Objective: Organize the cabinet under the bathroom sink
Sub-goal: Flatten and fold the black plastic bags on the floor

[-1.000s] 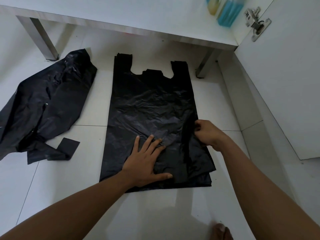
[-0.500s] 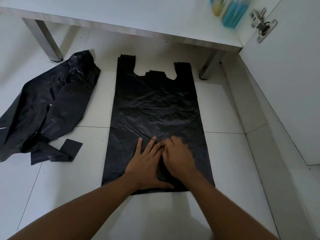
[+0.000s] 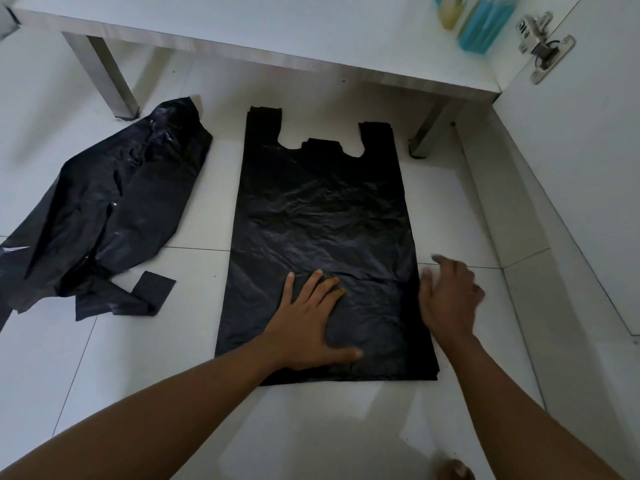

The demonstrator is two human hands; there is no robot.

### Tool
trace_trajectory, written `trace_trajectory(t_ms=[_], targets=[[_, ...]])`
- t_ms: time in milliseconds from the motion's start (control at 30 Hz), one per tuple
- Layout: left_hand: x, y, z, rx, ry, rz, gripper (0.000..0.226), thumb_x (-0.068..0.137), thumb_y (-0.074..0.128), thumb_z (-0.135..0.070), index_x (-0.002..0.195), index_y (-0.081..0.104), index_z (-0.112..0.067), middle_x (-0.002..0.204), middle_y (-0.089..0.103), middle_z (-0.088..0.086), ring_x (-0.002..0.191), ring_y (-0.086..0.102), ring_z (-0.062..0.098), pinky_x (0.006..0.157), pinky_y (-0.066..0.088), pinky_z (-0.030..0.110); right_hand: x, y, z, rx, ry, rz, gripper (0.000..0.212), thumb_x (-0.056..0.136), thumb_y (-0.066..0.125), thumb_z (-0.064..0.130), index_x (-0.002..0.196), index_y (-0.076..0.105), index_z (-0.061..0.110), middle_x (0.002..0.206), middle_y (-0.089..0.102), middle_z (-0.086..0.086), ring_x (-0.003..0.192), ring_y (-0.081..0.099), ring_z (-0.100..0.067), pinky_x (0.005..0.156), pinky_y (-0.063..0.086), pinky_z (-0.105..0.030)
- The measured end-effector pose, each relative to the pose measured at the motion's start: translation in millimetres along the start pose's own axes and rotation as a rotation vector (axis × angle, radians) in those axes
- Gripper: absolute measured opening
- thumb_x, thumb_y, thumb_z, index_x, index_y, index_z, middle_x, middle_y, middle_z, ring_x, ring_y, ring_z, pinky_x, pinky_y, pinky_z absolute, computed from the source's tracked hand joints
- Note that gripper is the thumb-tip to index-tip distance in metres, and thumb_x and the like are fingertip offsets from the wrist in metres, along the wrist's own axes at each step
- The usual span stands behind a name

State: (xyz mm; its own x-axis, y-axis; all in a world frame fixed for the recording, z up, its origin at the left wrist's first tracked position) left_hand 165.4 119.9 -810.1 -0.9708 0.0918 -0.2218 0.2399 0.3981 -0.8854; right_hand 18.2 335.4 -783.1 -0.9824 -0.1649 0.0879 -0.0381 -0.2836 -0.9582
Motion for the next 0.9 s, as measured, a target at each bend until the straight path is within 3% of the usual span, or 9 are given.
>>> trace_trajectory(t_ms=[67, 167, 233, 300, 400, 600, 700, 800, 900], targets=[[5.1, -18.1, -2.4, -0.173, -0.042, 0.033, 0.096, 0.081, 0.039, -0.086, 0.155, 0.028, -0.026, 0.164, 0.016, -0.008, 0.154, -0.004, 0.012, 0.118, -0.012, 0.063, 8.3, 8.8, 38.1, -0.005, -0.203, 0.089, 0.046, 0.102, 0.04, 0.039, 0.147, 0.038, 0.026, 0.152, 0.038, -0.005, 0.143, 0.028, -0.026, 0.113, 0.017, -0.058], [12.2, -44.8, 4.7, -0.174, -0.077, -0.294, 0.069, 0.083, 0.041, -0.064, 0.139, 0.052, -0.026, 0.15, 0.043, -0.002, 0.145, 0.031, 0.018, 0.119, 0.009, 0.064, 8.9, 29.4, 90.4, -0.082, -0.453, 0.234, 0.055, 0.104, 0.031, 0.046, 0.156, 0.02, 0.032, 0.165, 0.012, 0.005, 0.152, 0.003, -0.023, 0.115, 0.004, -0.063], [13.7, -41.5, 20.9, -0.011, -0.14, -0.423, 0.071, 0.083, 0.039, -0.062, 0.142, 0.05, -0.023, 0.153, 0.04, 0.004, 0.148, 0.028, 0.028, 0.119, 0.007, 0.064, -0.4, 44.4, 111.4, -0.11, -0.541, 0.329, 0.057, 0.104, 0.028, 0.047, 0.157, 0.013, 0.034, 0.166, 0.003, 0.008, 0.152, -0.006, -0.022, 0.116, 0.001, -0.063], [13.1, -27.2, 40.4, 0.113, -0.209, -0.352, 0.084, 0.085, 0.033, -0.075, 0.153, 0.037, -0.025, 0.163, 0.028, 0.004, 0.153, 0.014, 0.034, 0.118, -0.003, 0.066, -10.1, 59.0, 116.4, -0.136, -0.576, 0.425, 0.059, 0.103, 0.025, 0.051, 0.157, 0.006, 0.036, 0.165, -0.004, 0.012, 0.152, -0.012, -0.019, 0.118, 0.001, -0.063], [9.2, -10.6, 58.1, 0.197, -0.186, -0.235, 0.097, 0.083, 0.021, -0.09, 0.16, 0.019, -0.031, 0.168, 0.014, -0.001, 0.155, -0.001, 0.031, 0.116, -0.001, 0.07, -6.6, 63.6, 95.5, -0.187, -0.531, 0.44, 0.066, 0.098, 0.017, 0.064, 0.157, 0.001, 0.038, 0.164, -0.009, 0.015, 0.151, -0.014, -0.017, 0.119, -0.002, -0.059], [8.9, -11.1, 60.7, 0.22, -0.184, -0.202, 0.104, 0.078, 0.016, -0.096, 0.16, 0.001, -0.033, 0.169, -0.005, -0.004, 0.153, -0.017, 0.029, 0.116, -0.008, 0.068, 40.1, 30.6, 3.0, -0.228, -0.089, 0.427, 0.077, 0.091, 0.006, 0.077, 0.156, -0.006, 0.037, 0.164, -0.011, 0.012, 0.151, -0.013, -0.023, 0.114, -0.008, -0.068], [8.9, -9.4, 61.8, 0.21, -0.18, -0.212, 0.105, 0.078, 0.017, -0.095, 0.161, 0.003, -0.032, 0.169, -0.003, -0.004, 0.154, -0.014, 0.029, 0.116, -0.007, 0.068, 49.8, 20.2, 5.0, -0.147, -0.061, 0.338, 0.075, 0.096, 0.016, 0.07, 0.158, 0.003, 0.029, 0.166, -0.002, 0.005, 0.152, -0.006, -0.024, 0.114, -0.005, -0.067], [9.1, -9.0, 62.4, 0.207, -0.188, -0.207, 0.11, 0.077, 0.015, -0.096, 0.161, -0.003, -0.027, 0.168, -0.007, -0.004, 0.153, -0.017, 0.028, 0.117, -0.01, 0.067, 43.3, 22.9, 58.9, 0.018, -0.361, 0.208, 0.057, 0.101, 0.042, 0.047, 0.151, 0.035, 0.021, 0.159, 0.028, -0.005, 0.147, 0.023, -0.026, 0.118, 0.018, -0.058], [9.9, -10.7, 62.1, 0.185, -0.214, -0.177, 0.115, 0.075, 0.013, -0.098, 0.16, -0.011, -0.023, 0.167, -0.015, -0.007, 0.152, -0.024, 0.024, 0.116, -0.015, 0.064, 20.1, 39.9, 108.1, 0.036, -0.574, 0.261, 0.041, 0.099, 0.05, 0.036, 0.135, 0.057, 0.016, 0.142, 0.051, -0.007, 0.13, 0.046, -0.026, 0.111, 0.037, -0.042]])
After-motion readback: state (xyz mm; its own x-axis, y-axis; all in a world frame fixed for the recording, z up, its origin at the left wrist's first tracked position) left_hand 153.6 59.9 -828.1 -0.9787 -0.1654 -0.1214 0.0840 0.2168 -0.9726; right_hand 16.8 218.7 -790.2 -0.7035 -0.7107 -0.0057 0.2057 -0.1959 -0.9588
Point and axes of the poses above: each hand's wrist, its own x-axis towards the middle knuckle, its own y-axis out of the palm, z = x × y, the point moved 2 cm from there along x, towards the middle knuckle
